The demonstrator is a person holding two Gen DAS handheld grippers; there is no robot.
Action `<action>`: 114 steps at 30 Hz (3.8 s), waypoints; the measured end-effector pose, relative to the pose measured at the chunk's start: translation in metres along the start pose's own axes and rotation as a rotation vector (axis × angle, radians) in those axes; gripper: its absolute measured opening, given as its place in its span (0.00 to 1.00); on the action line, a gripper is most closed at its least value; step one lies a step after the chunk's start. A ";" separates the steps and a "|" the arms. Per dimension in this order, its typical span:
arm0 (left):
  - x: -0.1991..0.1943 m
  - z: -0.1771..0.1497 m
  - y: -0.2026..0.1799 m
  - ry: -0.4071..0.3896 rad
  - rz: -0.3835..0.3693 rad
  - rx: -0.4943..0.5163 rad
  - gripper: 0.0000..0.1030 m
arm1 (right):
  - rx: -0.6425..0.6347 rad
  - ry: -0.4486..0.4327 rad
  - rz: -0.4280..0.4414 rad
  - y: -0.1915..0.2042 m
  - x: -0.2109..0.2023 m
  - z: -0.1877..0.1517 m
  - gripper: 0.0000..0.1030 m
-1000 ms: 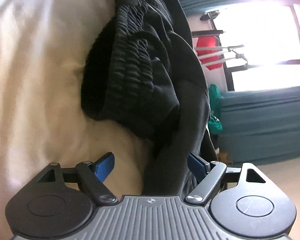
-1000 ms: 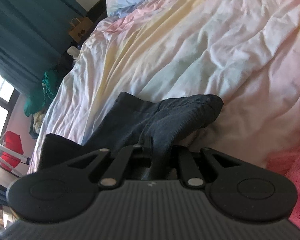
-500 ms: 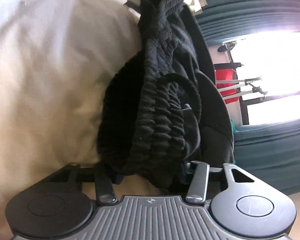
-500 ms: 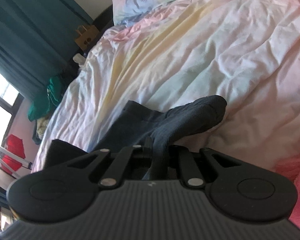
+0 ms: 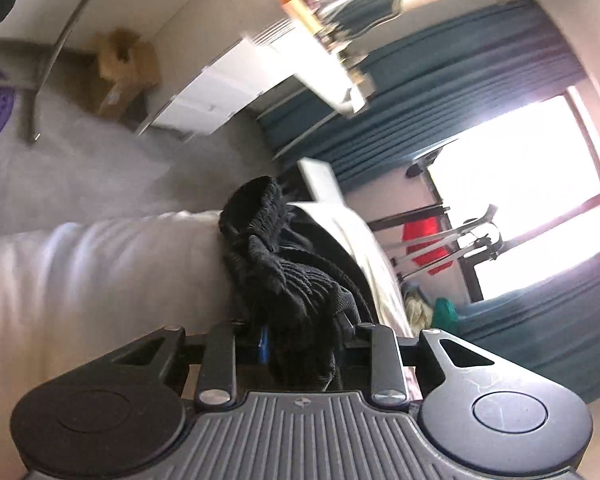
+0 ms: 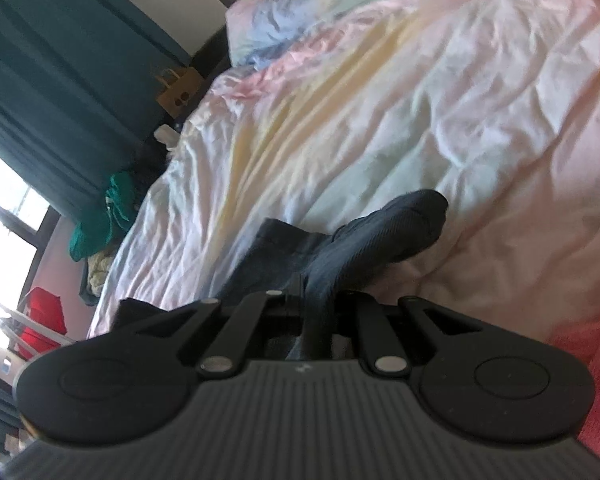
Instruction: Fold clothes
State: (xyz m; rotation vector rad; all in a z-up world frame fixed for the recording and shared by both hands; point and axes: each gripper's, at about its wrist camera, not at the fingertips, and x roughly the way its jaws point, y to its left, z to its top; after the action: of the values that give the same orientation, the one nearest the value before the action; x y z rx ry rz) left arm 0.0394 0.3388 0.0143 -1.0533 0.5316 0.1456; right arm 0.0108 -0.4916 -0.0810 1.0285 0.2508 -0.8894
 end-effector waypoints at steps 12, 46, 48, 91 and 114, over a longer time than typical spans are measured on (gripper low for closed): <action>-0.036 -0.005 0.063 0.174 0.239 0.033 0.36 | 0.117 -0.061 -0.287 -0.042 -0.020 0.005 0.08; 0.036 -0.245 -0.199 -0.019 -0.091 1.020 0.99 | -0.719 -0.141 0.429 0.099 -0.128 -0.090 0.76; 0.055 -0.265 -0.199 -0.010 -0.109 1.050 0.99 | -0.751 -0.124 0.444 0.106 -0.126 -0.100 0.75; 0.134 -0.316 -0.137 0.189 -0.069 1.069 0.98 | -1.014 -0.061 0.222 0.133 0.011 -0.098 0.75; 0.165 -0.322 -0.128 0.233 -0.063 1.033 0.99 | -0.900 0.002 0.395 0.131 0.073 -0.083 0.21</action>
State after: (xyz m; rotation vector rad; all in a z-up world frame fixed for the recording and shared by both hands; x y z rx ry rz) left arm 0.1162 -0.0232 -0.0876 -0.0716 0.6688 -0.2951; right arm 0.1722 -0.4332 -0.0824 0.2173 0.3849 -0.3346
